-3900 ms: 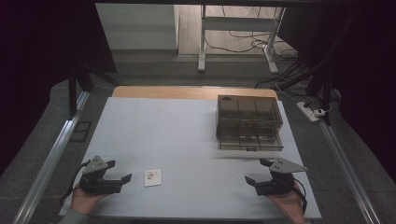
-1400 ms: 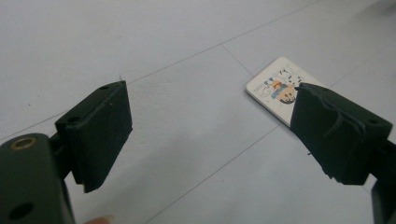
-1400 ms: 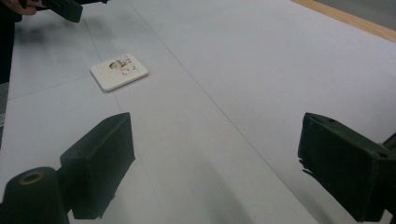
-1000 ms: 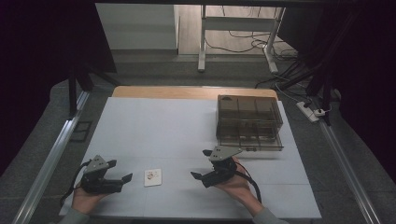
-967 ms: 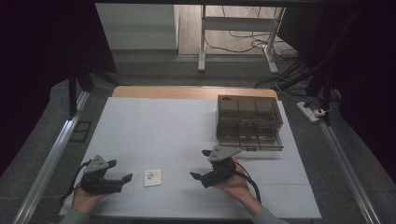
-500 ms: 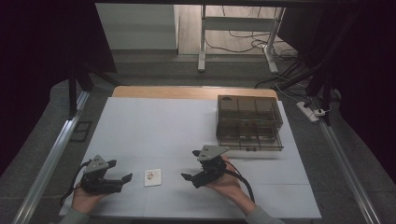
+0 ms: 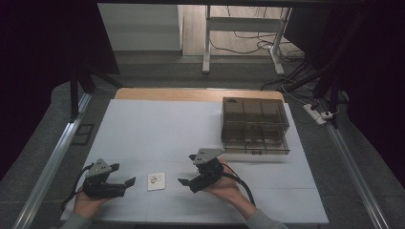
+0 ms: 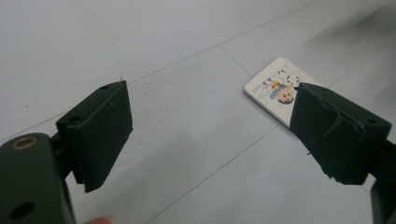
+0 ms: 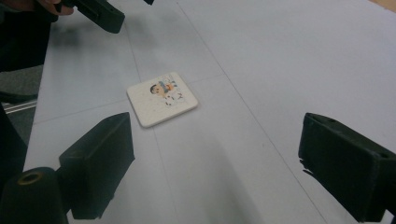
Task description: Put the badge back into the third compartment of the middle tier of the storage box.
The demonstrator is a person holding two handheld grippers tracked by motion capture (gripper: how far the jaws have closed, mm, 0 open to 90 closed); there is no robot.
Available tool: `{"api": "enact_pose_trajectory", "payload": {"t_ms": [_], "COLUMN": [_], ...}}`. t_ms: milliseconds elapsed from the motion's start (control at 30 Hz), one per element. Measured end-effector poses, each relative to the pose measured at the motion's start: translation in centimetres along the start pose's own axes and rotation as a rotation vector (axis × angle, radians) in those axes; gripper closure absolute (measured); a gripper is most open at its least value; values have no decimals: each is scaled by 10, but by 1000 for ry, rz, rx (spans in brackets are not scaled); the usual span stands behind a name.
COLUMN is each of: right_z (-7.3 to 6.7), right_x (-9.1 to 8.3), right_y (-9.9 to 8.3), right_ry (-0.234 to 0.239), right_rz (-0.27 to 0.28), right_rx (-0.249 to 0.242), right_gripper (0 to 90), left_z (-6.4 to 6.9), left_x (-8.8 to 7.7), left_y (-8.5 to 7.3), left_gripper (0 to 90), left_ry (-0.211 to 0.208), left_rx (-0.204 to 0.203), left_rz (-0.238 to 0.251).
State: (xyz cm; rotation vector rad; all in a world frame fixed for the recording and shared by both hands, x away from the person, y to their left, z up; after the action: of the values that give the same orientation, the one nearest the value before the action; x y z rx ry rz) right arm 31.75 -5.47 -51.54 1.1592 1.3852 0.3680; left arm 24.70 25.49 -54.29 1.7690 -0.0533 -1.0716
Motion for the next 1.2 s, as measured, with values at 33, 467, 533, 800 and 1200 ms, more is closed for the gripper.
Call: {"api": "enact_pose_trajectory", "payload": {"t_ms": [33, 467, 533, 800, 1200], "right_z": [-1, -11, -13, -18, -25], "right_x": [2, 23, 26, 37, 55], "right_y": [1, 5, 6, 9, 7], "right_ry": [8, 62, 66, 90, 110], "right_rz": [-11, -54, -63, -82, -131], "right_rx": [-4, -30, -38, -49, -72], "right_gripper": [101, 99, 99, 99, 100], "left_z": [0, -1, -1, -1, -1], "left_x": [0, -1, -1, -1, -3], "left_y": [0, 0, 0, -1, -1], "left_gripper": [129, 129, 129, 129, 135], "left_ry": [1, 2, 2, -1, 0], "left_rx": [1, 6, 6, 15, 14], "left_rz": [0, 0, 1, -3, 8]}}
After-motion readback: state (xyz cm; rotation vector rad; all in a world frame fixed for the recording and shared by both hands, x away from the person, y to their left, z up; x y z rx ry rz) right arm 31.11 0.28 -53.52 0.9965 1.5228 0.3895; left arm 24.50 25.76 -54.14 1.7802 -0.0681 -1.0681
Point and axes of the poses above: each handheld gripper's, and its own axes: x roughly forward along the jaws, y roughly out of its top, z roughly to its right, the point moved 3 cm from there along x, roughly forward along the jaws, and after that the axes turned 15 degrees about x, right-handed, at the moved point
